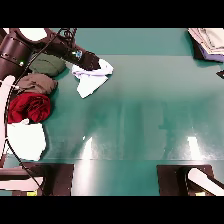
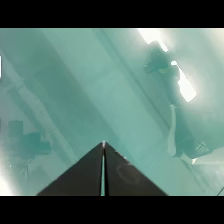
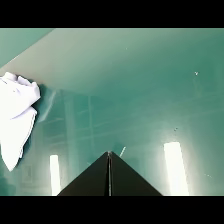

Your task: Fold the shirts.

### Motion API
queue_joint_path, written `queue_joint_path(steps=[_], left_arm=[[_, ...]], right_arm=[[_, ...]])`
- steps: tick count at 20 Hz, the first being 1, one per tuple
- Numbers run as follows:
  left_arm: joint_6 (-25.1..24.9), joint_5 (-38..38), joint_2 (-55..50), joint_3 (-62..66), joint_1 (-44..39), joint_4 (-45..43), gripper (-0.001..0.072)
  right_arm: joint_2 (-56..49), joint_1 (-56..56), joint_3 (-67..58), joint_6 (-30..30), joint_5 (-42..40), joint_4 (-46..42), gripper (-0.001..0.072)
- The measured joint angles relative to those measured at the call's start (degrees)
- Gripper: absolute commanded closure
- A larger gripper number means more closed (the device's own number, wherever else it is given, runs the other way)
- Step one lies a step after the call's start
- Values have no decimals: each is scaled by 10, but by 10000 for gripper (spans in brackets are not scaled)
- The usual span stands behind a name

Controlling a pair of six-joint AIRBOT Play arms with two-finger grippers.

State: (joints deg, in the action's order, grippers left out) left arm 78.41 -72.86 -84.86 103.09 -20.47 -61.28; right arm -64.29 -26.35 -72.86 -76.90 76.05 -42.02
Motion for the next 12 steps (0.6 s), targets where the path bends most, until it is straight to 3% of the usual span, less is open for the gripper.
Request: queue_joint_path(steps=[12], left_arm=[[0, 0, -1, 0, 0, 0, 683]], right_arm=[[-3, 0, 1, 0, 0, 0, 691]])
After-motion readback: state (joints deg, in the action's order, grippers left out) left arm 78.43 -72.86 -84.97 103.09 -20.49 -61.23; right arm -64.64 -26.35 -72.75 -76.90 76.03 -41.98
